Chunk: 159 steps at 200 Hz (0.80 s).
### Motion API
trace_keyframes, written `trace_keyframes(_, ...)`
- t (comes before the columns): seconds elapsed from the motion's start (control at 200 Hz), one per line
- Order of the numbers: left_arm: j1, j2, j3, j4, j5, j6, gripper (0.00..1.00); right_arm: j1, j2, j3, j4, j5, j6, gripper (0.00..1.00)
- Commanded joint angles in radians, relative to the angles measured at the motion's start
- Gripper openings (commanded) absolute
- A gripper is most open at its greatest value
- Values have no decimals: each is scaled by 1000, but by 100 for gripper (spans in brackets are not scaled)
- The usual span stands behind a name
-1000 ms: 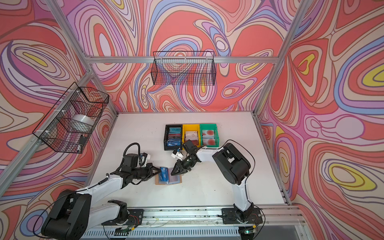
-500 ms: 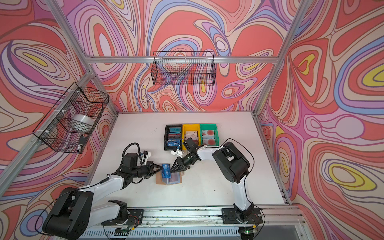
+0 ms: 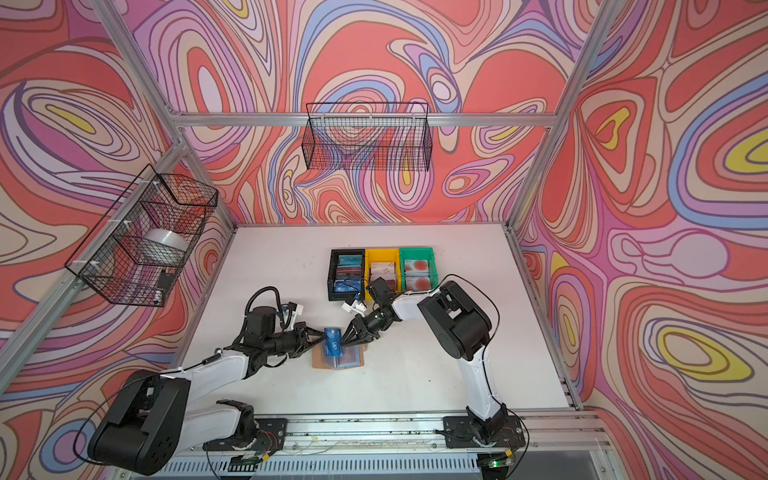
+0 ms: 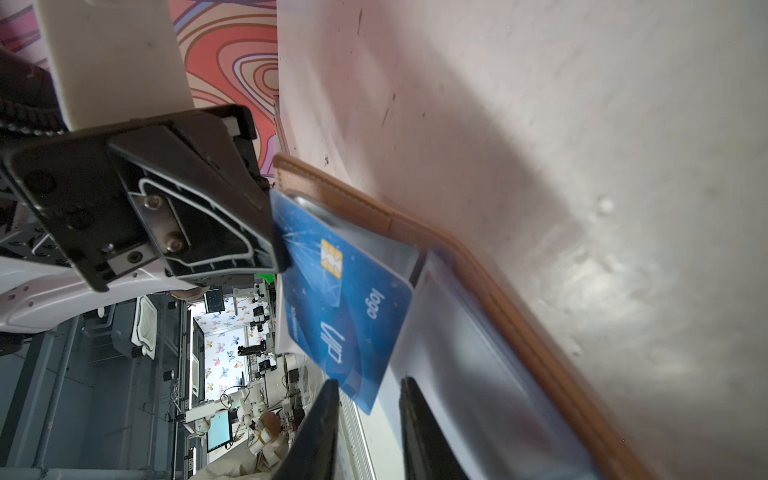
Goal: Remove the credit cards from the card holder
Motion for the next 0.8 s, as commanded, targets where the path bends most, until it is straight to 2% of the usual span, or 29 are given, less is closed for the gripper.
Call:
trace_keyframes(0.0, 5, 1, -3, 32, 17, -4, 0, -3, 19, 16, 45, -34, 17, 29)
trace_keyframes(0.416, 5, 8, -6, 30, 13, -1, 0, -1, 15, -5, 138, -78, 72, 28)
trace_keyframes(0.606, 5, 17, -1, 5, 9, 13, 0, -1, 9, -17, 149, -82, 75, 23)
trace_keyframes(0.791, 6, 24, 3, -37, -1, 34, 0, -2, -1, -25, 153, -85, 74, 14)
